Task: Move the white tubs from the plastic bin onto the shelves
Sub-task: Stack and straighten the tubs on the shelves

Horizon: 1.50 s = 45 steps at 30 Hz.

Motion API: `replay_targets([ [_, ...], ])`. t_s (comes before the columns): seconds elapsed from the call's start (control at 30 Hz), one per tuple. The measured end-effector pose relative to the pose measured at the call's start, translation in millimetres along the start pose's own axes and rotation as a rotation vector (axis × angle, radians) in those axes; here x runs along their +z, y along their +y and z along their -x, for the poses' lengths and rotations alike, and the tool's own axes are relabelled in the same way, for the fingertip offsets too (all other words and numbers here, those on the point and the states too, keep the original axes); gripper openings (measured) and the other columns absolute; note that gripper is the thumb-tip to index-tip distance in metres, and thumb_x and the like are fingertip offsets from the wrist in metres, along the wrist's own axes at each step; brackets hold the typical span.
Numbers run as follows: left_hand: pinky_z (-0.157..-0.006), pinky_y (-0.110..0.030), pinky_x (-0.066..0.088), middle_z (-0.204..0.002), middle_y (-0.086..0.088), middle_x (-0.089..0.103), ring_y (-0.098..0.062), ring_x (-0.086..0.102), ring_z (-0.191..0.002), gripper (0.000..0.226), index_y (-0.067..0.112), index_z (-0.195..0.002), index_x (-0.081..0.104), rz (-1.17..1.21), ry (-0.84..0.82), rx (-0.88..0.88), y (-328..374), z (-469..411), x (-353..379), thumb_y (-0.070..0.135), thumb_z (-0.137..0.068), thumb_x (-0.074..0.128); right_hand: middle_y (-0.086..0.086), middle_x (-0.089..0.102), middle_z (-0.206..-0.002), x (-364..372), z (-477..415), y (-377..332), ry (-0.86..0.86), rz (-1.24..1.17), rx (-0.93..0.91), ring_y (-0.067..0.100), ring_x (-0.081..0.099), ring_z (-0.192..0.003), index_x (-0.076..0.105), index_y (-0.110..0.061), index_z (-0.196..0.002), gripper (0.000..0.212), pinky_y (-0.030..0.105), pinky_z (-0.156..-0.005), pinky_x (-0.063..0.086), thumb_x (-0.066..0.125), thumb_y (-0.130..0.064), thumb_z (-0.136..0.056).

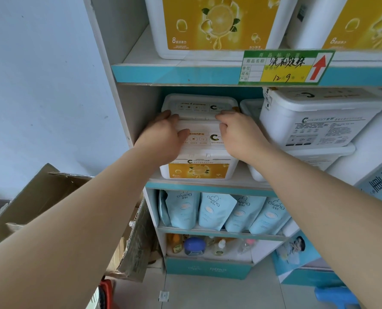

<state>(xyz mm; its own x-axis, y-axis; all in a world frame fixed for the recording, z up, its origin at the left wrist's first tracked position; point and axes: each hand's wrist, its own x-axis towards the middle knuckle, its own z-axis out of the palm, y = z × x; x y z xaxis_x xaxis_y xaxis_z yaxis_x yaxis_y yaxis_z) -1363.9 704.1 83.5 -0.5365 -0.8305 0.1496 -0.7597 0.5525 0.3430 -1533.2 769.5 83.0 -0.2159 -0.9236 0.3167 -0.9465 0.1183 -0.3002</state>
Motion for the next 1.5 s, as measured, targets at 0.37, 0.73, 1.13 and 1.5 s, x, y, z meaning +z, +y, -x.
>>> replay_targets([
  [0.37, -0.093, -0.038, 0.042, -0.128, -0.013, 0.056, -0.032, 0.050, -0.116, 0.044, 0.009, -0.127, 0.056, 0.078, 0.215, 0.009, 43, 31, -2, 0.040, -0.097, 0.045, 0.013, 0.067, -0.114, -51, 81, 3, 0.246, -0.166, -0.093, 0.024, 0.060, -0.108, 0.067, 0.001, -0.110, 0.025, 0.029, -0.097, 0.044, 0.048, -0.005, -0.094],
  [0.73, -0.073, -0.027, 0.036, -0.124, 0.001, 0.060, -0.023, 0.057, -0.107, 0.047, 0.022, -0.132, 0.046, 0.370, 0.111, 0.121, 143, 46, 31, 0.048, -0.093, 0.050, 0.012, 0.043, -0.136, -100, 134, 102, 0.371, -0.221, 0.395, 0.022, 0.039, -0.128, 0.041, -0.003, -0.133, 0.047, 0.021, -0.104, 0.027, 0.056, -0.021, -0.092],
  [1.13, -0.072, -0.023, 0.049, -0.103, 0.012, 0.067, -0.008, 0.063, -0.093, 0.029, 0.021, -0.108, 0.054, 0.615, 0.140, 0.089, 154, 47, 25, 0.045, -0.092, 0.054, 0.000, 0.061, -0.114, -98, 114, 107, 0.433, -0.649, 0.436, 0.011, 0.062, -0.099, 0.055, -0.021, -0.112, 0.031, 0.037, -0.092, 0.052, 0.066, -0.020, -0.083],
  [1.5, -0.076, -0.006, 0.042, -0.107, 0.007, 0.058, -0.010, 0.056, -0.102, 0.051, 0.015, -0.127, 0.039, 0.672, 0.258, 0.005, 109, 62, 15, 0.040, -0.089, 0.061, -0.006, 0.065, -0.101, -86, 115, 71, 0.353, -0.942, 0.306, 0.002, 0.063, -0.086, 0.056, -0.026, -0.098, 0.032, 0.018, -0.079, 0.051, 0.066, -0.001, -0.081],
])
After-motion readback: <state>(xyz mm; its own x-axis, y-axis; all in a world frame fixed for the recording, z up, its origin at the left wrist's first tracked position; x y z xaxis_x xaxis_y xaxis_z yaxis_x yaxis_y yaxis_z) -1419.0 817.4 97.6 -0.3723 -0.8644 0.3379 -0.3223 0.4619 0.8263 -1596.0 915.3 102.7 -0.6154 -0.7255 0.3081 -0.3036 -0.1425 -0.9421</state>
